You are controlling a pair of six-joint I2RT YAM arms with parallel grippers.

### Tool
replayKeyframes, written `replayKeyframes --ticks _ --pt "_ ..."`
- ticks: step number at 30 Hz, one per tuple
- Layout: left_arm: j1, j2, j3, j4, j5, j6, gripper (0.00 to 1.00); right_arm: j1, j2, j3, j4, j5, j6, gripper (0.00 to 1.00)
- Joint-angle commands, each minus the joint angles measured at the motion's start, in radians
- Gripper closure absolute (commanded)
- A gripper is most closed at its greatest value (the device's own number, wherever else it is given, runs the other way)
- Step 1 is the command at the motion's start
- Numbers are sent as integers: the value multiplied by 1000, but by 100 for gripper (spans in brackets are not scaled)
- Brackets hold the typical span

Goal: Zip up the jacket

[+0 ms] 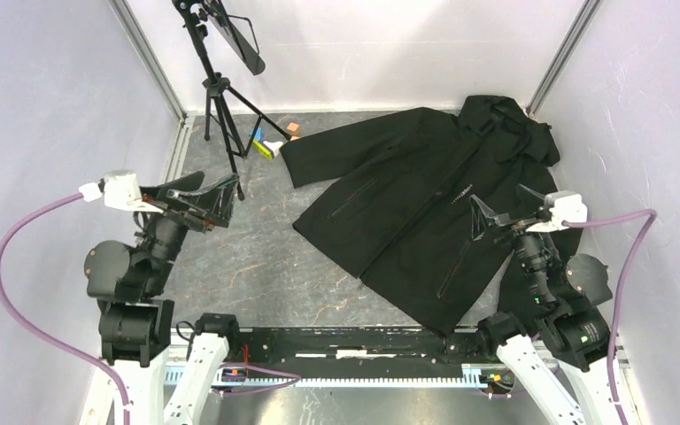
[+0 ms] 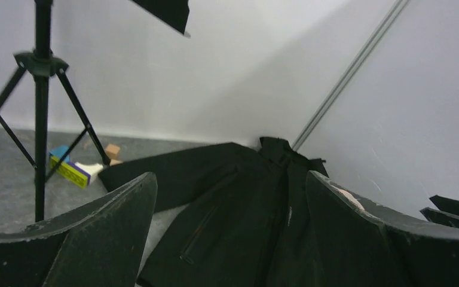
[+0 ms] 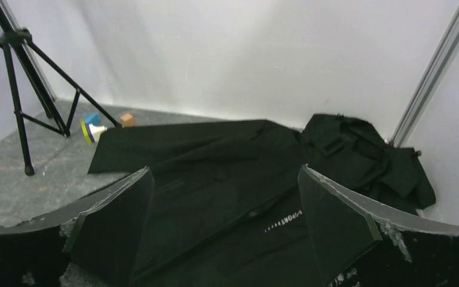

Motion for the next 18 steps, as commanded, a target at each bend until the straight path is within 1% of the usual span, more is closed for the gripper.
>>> replayKeyframes --ticks 1,3,6,8,11,15,18 --pt "6 76 -18 -31 96 -65 0 5 48 -29 -55 -2 25 3" --pt "6 119 -2 -51 164 -69 0 6 68 -49 -57 -3 67 3" --pt "5 164 -1 -79 255 -60 0 5 89 -112 -35 -103 108 3" --pt "6 179 -26 -89 297 -48 0 5 117 -158 -41 -109 192 3" --pt "5 194 -84 -87 329 -32 0 5 206 -188 -92 -118 307 3" --pt "5 239 -145 -60 367 -34 0 4 303 -267 -43 -283 389 3" --pt "3 287 -182 -36 431 -24 0 7 363 -318 11 -370 501 3"
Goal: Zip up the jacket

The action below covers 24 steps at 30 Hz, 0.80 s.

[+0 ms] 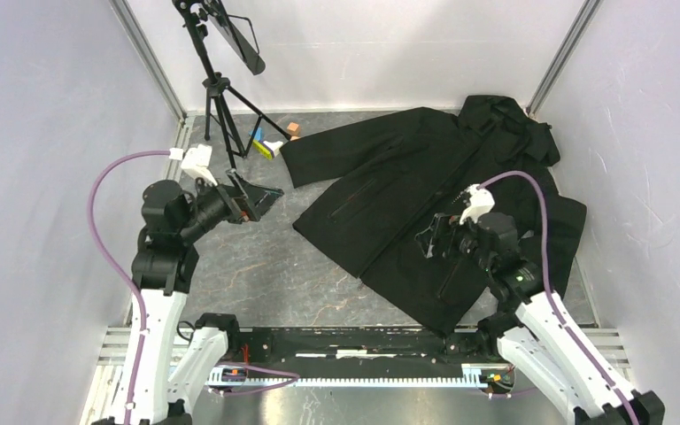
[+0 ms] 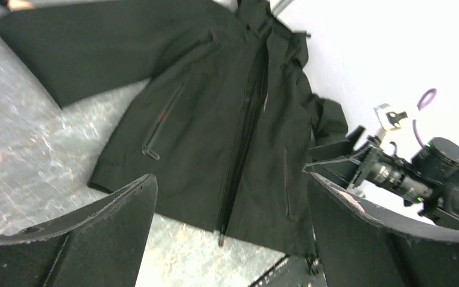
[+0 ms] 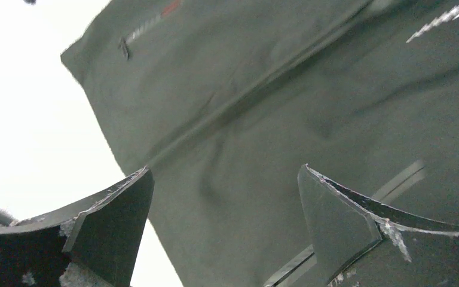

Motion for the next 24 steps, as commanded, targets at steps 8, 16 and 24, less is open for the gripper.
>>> replayKeyframes --ticks 8,16,24 --pt "-40 131 -82 -1 83 117 0 187 118 -89 119 46 506 3" --pt "-161 242 -126 8 35 185 0 499 392 33 87 384 714 16" --pt "-191 250 -143 -11 74 197 0 625 654 243 -82 543 804 21"
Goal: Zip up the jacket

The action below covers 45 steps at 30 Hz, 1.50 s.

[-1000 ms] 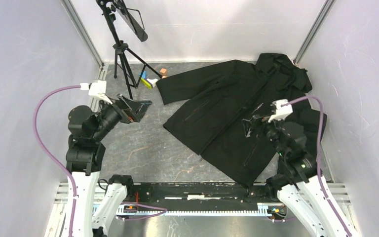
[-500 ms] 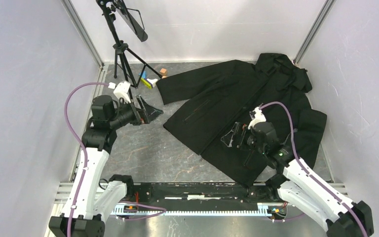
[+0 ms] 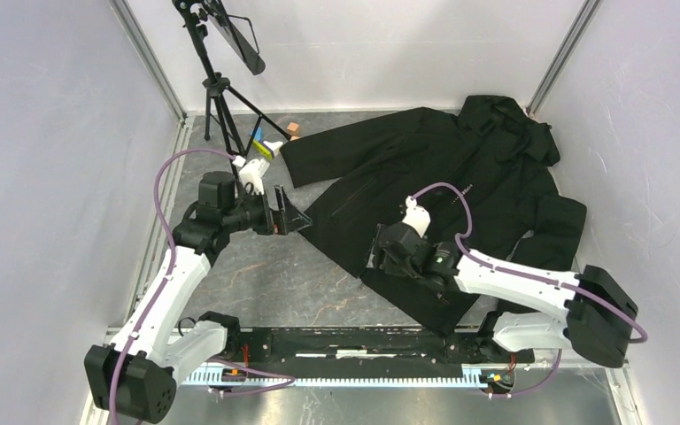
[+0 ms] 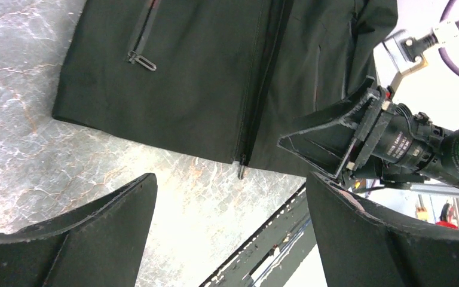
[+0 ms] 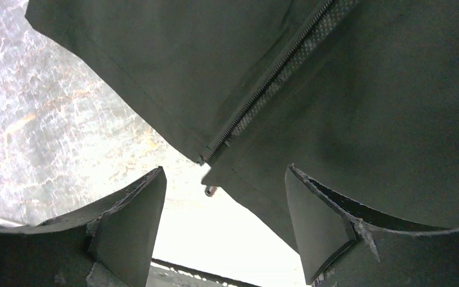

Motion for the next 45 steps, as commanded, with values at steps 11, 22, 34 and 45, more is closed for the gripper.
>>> replayKeyframes --ticks 11,22,34,45 --pt "-80 -20 -2 4 16 58 0 66 266 195 -128 133 196 31" --pt "-93 -19 -4 0 8 61 0 68 321 169 -73 93 223 54" --pt "-115 21 -41 48 32 0 0 68 233 21 98 80 165 100" --pt "-320 131 -208 454 -25 -335 28 61 -99 -487 949 -23 -340 100"
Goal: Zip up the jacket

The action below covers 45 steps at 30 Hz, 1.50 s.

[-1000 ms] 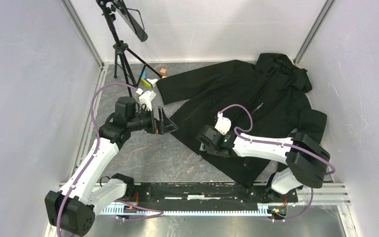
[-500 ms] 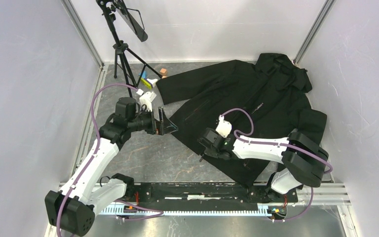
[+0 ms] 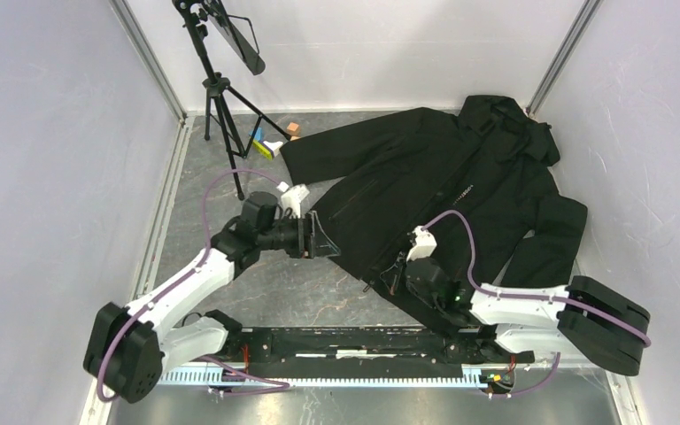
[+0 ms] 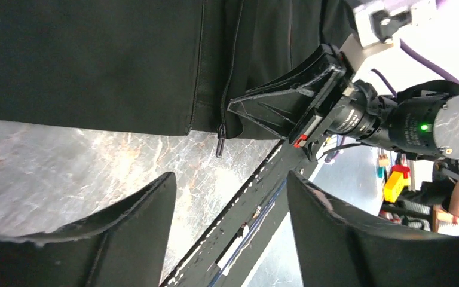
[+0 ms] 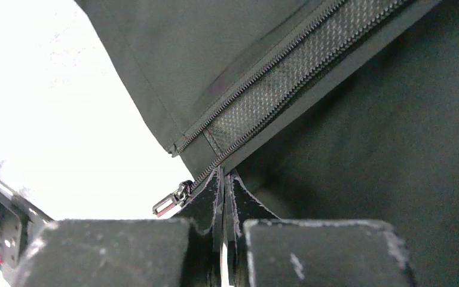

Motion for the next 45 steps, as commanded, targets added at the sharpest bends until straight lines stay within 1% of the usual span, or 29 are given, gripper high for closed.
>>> replayKeyframes --ticks 1,4,7,12,15,16,19,23,26,28,30,33,39,41,45 --pt "-96 83 -31 252 -48 -173 30 1 -81 -91 331 -17 -247 100" --pt "-176 155 -12 322 -82 -197 31 -2 -97 -120 371 -45 -321 100" --pt "-229 253 17 391 -89 -218 33 -17 -96 -188 505 -100 -328 100" --pt "-256 410 57 502 -82 -261 46 -21 -77 -330 775 -122 -295 100" --pt "-262 477 59 565 -52 -271 51 -31 -55 -365 838 -128 -290 100" --pt "-266 494 61 574 -41 -270 52 -34 -56 -375 852 -134 -295 100" --pt "-270 528 48 594 -18 -272 51 -42 -74 -400 881 -136 -316 100" --pt "-276 517 -3 668 -11 -289 50 -53 -97 -433 906 -125 -315 100" --pt "-278 502 -38 743 5 -314 43 -63 -90 -449 935 -137 -308 100" --pt "-278 494 -55 766 6 -323 38 -73 -77 -459 955 -150 -299 100" --pt "-280 496 -61 775 10 -329 37 -84 -63 -464 974 -168 -284 100" --pt "-281 513 -73 839 39 -357 41 -94 -45 -474 1005 -184 -271 100" --pt "-281 536 -108 988 69 -432 53 -108 -13 -473 1027 -209 -250 100" --pt "-283 540 -121 1032 80 -454 55 -108 -10 -468 1018 -210 -245 100" --pt "-285 542 -138 1076 92 -476 54 -110 -11 -459 986 -207 -238 100"
